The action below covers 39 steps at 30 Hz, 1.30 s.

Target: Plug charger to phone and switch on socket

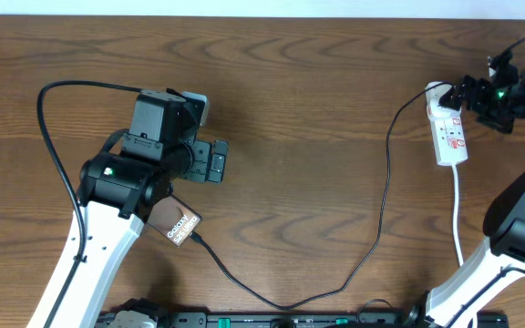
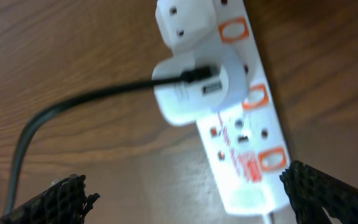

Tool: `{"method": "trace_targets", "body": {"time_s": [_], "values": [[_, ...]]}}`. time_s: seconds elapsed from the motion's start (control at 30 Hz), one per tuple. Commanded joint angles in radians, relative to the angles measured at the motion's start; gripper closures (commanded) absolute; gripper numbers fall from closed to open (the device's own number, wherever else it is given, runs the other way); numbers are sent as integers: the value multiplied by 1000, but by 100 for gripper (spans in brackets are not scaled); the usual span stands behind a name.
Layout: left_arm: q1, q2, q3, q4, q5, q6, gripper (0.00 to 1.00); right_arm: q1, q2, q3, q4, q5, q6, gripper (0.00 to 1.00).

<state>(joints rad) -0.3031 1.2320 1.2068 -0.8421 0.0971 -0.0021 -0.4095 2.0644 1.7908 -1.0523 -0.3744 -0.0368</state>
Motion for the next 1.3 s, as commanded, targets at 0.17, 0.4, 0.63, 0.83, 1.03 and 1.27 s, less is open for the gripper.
{"method": "trace_targets", "body": {"time_s": [0.17, 0.4, 0.63, 0.83, 1.03, 1.27], "values": [[-2, -11, 23, -3, -20, 9, 1, -4, 101, 32, 72, 8, -125, 1], [-2, -11, 23, -3, -20, 9, 1, -4, 164, 32, 78, -150, -272, 1], [-2, -11, 23, -3, -20, 9, 1, -2, 186, 32, 98, -171, -277, 1], [-2, -11, 23, -3, -20, 9, 1, -2, 199, 32, 98, -171, -247, 1], [-2, -11, 23, -3, -20, 9, 1, -2, 212, 32, 94, -171, -221, 1], [-2, -11, 23, -3, -20, 9, 1, -2, 212, 31, 91, -180, -195, 1]]}}
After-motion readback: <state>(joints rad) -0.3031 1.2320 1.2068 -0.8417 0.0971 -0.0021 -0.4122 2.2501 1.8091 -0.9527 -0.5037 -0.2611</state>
